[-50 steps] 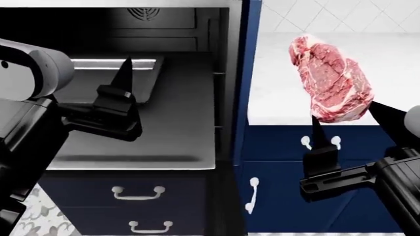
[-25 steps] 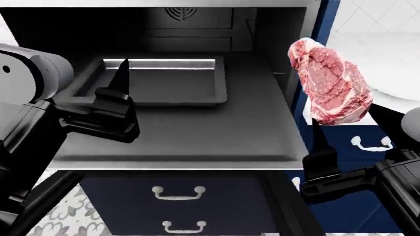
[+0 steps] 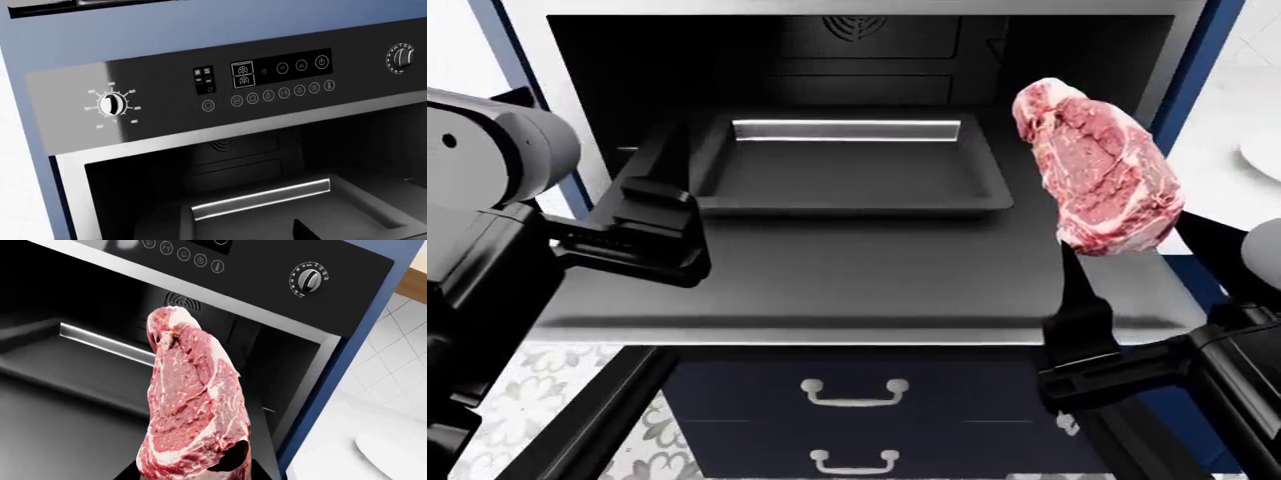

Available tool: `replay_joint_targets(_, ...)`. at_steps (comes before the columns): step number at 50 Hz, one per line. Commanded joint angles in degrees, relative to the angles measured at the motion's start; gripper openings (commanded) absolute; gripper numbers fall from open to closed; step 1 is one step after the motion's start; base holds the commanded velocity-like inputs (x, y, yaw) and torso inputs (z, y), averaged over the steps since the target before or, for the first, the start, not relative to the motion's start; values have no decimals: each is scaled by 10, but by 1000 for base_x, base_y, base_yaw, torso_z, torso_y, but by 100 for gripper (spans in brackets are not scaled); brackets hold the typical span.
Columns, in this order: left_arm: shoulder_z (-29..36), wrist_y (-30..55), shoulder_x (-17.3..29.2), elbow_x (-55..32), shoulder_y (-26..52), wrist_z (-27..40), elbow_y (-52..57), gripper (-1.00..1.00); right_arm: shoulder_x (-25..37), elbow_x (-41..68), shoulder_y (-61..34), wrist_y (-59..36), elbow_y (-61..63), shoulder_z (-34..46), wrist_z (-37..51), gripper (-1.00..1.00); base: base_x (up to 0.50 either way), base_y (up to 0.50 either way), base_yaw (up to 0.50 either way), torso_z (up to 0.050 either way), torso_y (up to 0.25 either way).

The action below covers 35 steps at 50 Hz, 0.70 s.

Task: Place the steak on the top rack of the oven.

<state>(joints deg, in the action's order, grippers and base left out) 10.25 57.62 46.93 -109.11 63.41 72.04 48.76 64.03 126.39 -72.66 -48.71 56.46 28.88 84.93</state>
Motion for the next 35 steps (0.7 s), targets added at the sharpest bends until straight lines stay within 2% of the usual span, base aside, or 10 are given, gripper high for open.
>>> replay_joint_targets(1,-2,3,-9,29,-20,-21,-3,100,-26,-47,6,-20,-34,1,-38,-100,0,0,0,0,0)
replay_joint_targets(8,0,7,-15,47,-26,-34,-8,100,-66,-56,-38,-72,-153,21,-120,-100,0,0,0,0,0)
replay_joint_targets(18,-7,7,-13,67,-43,-53,-10,100,-136,-48,-144,-189,-332,109,-164,-100,0,0,0,0,0)
replay_joint_targets(35,2,8,-12,59,-25,-50,-15,100,-197,-91,-205,-286,-476,167,-243,-100,0,0,0,0,0)
